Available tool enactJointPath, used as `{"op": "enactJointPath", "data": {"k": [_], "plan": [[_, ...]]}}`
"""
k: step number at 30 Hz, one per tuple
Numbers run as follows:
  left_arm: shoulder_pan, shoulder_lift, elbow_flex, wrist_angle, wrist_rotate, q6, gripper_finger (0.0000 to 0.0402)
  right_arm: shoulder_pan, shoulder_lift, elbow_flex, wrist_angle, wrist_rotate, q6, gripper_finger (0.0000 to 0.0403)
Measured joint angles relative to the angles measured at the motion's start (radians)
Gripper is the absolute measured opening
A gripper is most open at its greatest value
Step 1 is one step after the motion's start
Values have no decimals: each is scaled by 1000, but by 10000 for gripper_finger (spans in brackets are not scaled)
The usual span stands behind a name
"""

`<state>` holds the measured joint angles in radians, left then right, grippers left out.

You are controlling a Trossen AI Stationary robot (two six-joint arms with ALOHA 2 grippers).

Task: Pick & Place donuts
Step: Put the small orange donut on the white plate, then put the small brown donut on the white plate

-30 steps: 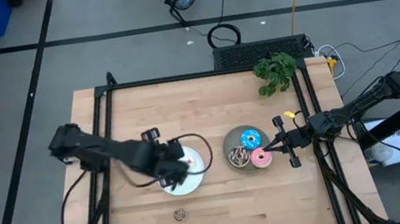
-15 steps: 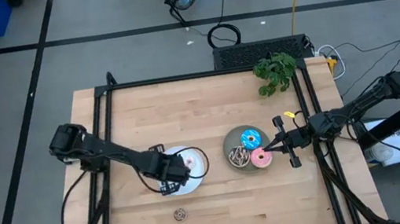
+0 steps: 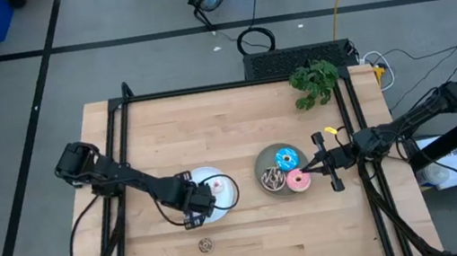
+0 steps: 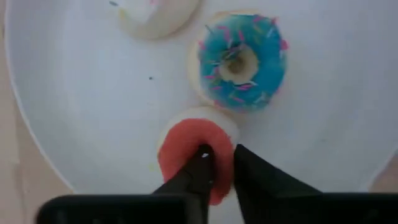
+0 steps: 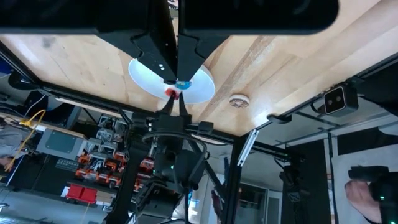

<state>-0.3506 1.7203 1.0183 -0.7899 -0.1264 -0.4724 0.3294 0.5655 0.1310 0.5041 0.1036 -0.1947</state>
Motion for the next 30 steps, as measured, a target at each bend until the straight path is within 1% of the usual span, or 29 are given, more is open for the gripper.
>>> {"op": "enactJointPath", "data": {"k": [5,8,10,13,18,24,27,30], "plan": [[-8,0,0,-14,-57,4,147,0,0,0,-2,0,0,0],[-12,0,0,-24,-66,3,197,0,0,0,-4,0,0,0],[-11,0,13,-39,-58,5,221,0,0,0,-5,0,0,0],[-20,0,49,-84,-73,7,238,0,0,0,-5,0,0,0],[-39,0,137,-191,-118,24,238,0,0,0,-5,0,0,0],[-86,0,286,-275,-136,-24,215,0,0,0,-8,0,0,0],[-136,0,348,-258,-137,-23,194,0,0,0,-8,0,0,0],[-209,0,368,-179,-136,32,152,0,0,0,-8,0,0,0]]}}
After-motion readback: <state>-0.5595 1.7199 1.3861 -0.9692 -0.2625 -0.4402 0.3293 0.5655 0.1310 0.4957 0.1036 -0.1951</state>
